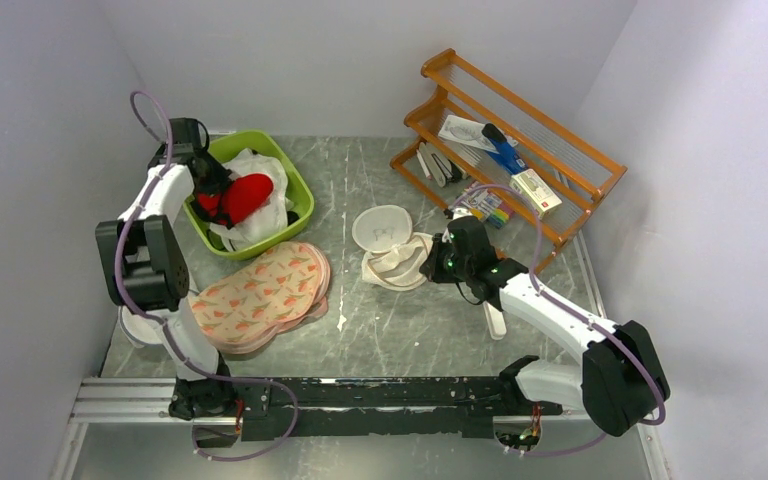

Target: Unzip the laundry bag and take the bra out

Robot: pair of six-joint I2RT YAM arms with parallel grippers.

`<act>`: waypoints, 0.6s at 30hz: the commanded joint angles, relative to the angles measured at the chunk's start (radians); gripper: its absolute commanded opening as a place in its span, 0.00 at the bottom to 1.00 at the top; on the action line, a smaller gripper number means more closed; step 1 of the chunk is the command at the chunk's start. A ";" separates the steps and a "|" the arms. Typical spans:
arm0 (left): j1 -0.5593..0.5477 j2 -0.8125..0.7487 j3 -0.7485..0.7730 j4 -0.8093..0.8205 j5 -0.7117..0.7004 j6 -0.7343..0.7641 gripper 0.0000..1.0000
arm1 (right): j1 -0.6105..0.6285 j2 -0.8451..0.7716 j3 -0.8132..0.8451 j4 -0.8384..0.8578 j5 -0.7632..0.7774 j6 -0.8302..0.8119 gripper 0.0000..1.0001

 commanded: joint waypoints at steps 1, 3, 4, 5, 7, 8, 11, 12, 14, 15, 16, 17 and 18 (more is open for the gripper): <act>0.030 0.092 0.081 0.094 0.084 0.024 0.07 | -0.005 0.013 0.021 0.018 0.002 -0.015 0.00; 0.031 0.131 0.106 0.130 0.096 0.041 0.07 | -0.004 0.014 0.024 0.017 0.003 -0.020 0.00; 0.031 0.154 0.117 0.147 0.100 0.048 0.07 | -0.004 0.015 0.027 0.015 0.005 -0.021 0.00; 0.031 0.171 0.127 0.161 0.100 0.055 0.07 | -0.004 0.016 0.029 0.013 0.008 -0.024 0.00; 0.032 0.204 0.149 0.187 0.093 0.071 0.08 | -0.004 0.017 0.029 0.010 0.013 -0.025 0.00; 0.033 0.225 0.167 0.197 0.091 0.083 0.09 | -0.005 0.016 0.029 0.009 0.014 -0.026 0.00; 0.041 0.284 0.222 0.181 0.085 0.108 0.12 | -0.005 0.016 0.024 0.012 0.011 -0.024 0.00; 0.046 0.297 0.232 0.175 0.092 0.112 0.13 | -0.004 0.017 0.021 0.012 0.010 -0.023 0.00; 0.054 0.301 0.229 0.181 0.107 0.116 0.20 | -0.005 0.015 0.019 0.013 0.007 -0.020 0.00; 0.057 0.293 0.217 0.189 0.117 0.116 0.25 | -0.005 0.013 0.018 0.014 0.005 -0.020 0.00; 0.059 0.278 0.201 0.203 0.126 0.116 0.29 | -0.004 0.013 0.017 0.014 0.004 -0.019 0.00; 0.058 0.257 0.181 0.221 0.132 0.116 0.35 | -0.005 0.012 0.016 0.015 0.003 -0.017 0.00; 0.059 0.233 0.158 0.243 0.139 0.117 0.40 | -0.005 0.011 0.015 0.016 0.001 -0.017 0.00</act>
